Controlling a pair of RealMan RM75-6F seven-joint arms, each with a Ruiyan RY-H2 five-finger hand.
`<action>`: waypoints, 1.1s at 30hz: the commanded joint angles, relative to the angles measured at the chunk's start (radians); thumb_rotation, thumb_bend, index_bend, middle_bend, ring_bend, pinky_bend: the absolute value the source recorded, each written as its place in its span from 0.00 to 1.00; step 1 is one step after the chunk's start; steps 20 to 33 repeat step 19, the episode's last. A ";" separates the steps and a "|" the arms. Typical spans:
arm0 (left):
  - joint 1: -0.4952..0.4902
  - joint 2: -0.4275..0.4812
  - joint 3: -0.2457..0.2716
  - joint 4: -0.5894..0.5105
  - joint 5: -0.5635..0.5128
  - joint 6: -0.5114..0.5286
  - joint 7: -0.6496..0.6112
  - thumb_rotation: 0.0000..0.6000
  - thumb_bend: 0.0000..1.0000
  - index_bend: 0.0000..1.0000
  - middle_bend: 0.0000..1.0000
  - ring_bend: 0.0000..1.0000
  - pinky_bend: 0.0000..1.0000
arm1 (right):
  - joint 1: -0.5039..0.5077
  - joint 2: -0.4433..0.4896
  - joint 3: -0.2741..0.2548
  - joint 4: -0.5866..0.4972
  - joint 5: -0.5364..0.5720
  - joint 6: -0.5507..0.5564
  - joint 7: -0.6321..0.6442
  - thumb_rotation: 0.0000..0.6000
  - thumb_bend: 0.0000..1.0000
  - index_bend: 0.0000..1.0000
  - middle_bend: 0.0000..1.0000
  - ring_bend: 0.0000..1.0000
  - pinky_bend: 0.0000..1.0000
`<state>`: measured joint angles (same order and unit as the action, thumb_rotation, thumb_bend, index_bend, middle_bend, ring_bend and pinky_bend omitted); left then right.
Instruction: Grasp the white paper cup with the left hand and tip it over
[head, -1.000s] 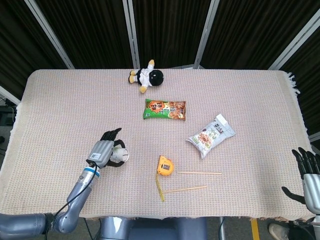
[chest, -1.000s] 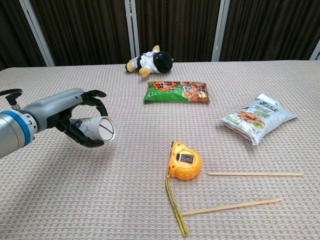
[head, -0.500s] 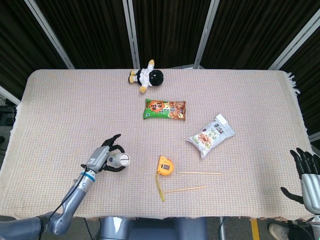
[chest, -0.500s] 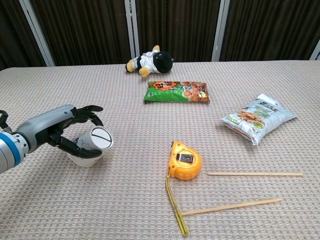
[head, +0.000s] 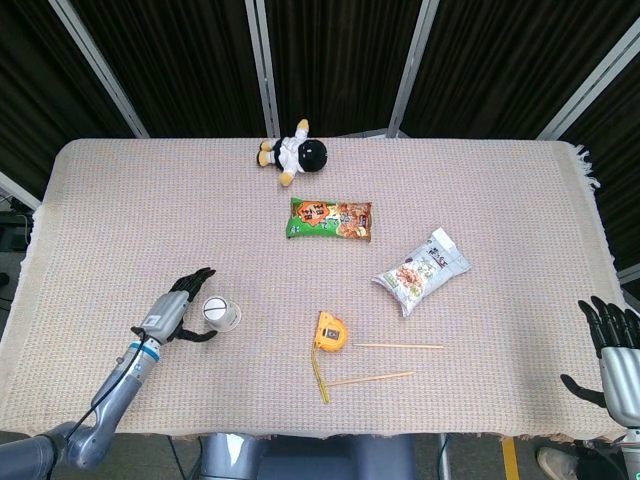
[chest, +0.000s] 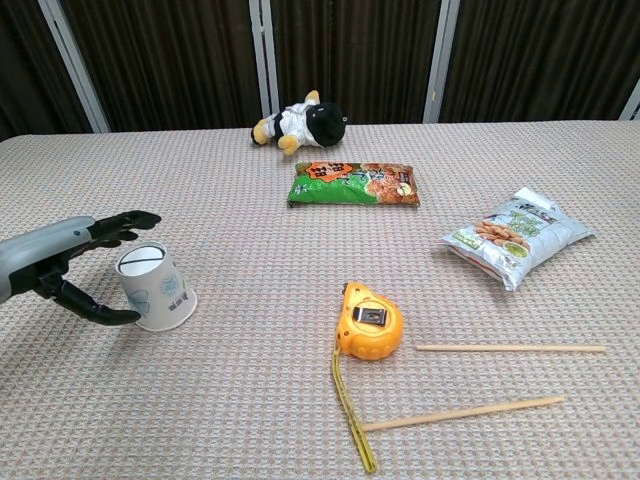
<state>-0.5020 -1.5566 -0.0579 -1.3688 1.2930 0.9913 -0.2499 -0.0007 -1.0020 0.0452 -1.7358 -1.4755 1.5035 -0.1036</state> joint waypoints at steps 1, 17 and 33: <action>0.034 0.045 -0.004 -0.017 0.051 0.096 -0.019 1.00 0.12 0.00 0.00 0.00 0.00 | 0.001 -0.001 0.000 0.002 -0.001 0.000 -0.002 1.00 0.07 0.00 0.00 0.00 0.00; 0.266 0.238 0.048 -0.088 0.140 0.497 0.376 1.00 0.11 0.00 0.00 0.00 0.00 | 0.006 -0.026 0.010 0.015 0.019 0.002 -0.052 1.00 0.06 0.00 0.00 0.00 0.00; 0.283 0.252 0.056 -0.108 0.127 0.495 0.398 1.00 0.11 0.00 0.00 0.00 0.00 | 0.006 -0.027 0.009 0.015 0.018 0.002 -0.058 1.00 0.06 0.00 0.00 0.00 0.00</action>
